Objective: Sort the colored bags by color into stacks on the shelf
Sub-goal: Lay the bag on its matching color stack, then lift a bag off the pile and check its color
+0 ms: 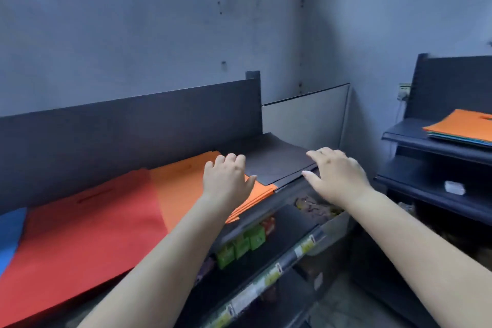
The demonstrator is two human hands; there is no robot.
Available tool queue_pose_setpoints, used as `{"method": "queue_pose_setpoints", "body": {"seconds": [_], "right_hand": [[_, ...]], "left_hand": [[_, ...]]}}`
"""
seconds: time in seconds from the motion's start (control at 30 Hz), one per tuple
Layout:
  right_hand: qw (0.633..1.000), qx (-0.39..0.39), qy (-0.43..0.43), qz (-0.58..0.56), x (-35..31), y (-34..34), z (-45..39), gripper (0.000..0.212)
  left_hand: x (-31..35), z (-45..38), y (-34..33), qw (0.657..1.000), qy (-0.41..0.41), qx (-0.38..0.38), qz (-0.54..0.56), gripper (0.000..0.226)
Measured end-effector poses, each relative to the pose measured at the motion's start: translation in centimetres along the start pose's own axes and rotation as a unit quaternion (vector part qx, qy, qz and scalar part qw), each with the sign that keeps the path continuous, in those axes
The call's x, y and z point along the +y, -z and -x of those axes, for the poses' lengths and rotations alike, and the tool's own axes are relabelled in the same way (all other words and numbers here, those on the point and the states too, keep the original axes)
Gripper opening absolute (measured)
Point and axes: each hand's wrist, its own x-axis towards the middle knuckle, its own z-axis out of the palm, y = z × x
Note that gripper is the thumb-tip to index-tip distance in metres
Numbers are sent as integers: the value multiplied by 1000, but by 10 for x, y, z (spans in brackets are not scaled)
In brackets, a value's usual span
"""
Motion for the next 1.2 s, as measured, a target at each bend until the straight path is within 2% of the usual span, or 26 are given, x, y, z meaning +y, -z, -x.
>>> {"method": "queue_pose_setpoints", "body": {"seconds": [0.37,0.67,0.93,1.2], "right_hand": [[975,-10,-194,109,180,22,-1,47],[942,-12,-302,143,289,16,-13,45],[924,-21,-351,152,374,1,-21,44],[931,-27,-341,128,474,-1,-36,48]], "left_hand": [[208,-131,-33,972,-202,3,123,53],[334,-210,-62,941,-309,7,136,49],[424,-254,-97,927,-351,1,136,43],[506,-295,-114,932,-339,-3,130,43]]}}
